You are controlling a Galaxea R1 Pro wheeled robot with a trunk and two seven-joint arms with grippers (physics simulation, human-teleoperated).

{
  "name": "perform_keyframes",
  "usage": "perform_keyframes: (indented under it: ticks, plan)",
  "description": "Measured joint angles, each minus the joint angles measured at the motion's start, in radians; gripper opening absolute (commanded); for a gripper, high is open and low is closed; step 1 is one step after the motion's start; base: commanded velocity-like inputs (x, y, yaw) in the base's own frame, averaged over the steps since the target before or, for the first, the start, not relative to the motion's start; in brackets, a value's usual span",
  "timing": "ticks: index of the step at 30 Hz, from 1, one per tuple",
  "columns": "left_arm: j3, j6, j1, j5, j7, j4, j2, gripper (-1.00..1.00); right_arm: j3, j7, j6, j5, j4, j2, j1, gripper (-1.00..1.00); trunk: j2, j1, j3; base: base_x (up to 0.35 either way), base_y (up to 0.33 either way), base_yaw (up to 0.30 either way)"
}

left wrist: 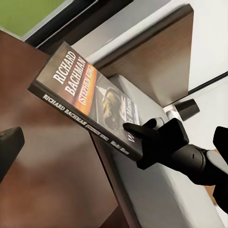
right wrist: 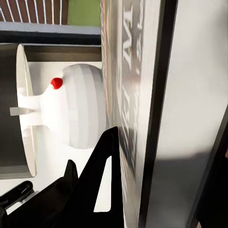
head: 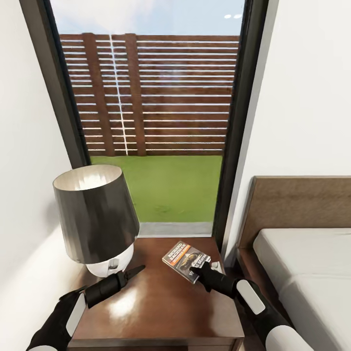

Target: In the bedroom, move the book from the bed onto either nightstand, and place the two sandals side by side next to the bed.

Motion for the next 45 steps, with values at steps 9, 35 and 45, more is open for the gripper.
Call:
perform_keyframes:
  ticks: [9, 35, 45]
  plan:
    - [0.001, 0.000, 0.000, 0.000, 0.000, 0.000, 0.000, 1.00, 0.000, 0.000, 0.000, 0.000, 0.000, 0.000, 0.000, -1.00, 0.000, 0.000, 0.000, 0.001, 0.000, 0.000]
    - [0.001, 0.001, 0.000, 0.000, 0.000, 0.000, -0.001, 1.00, 0.000, 0.000, 0.000, 0.002, 0.000, 0.000, 0.000, -1.00, -0.098, 0.054, -0.044, 0.000, 0.000, 0.000]
    - [0.000, 0.001, 0.000, 0.000, 0.000, 0.001, -0.001, 1.00, 0.000, 0.000, -0.001, 0.003, 0.000, 0.000, 0.000, -1.00, -0.140, 0.077, -0.063, 0.000, 0.000, 0.000]
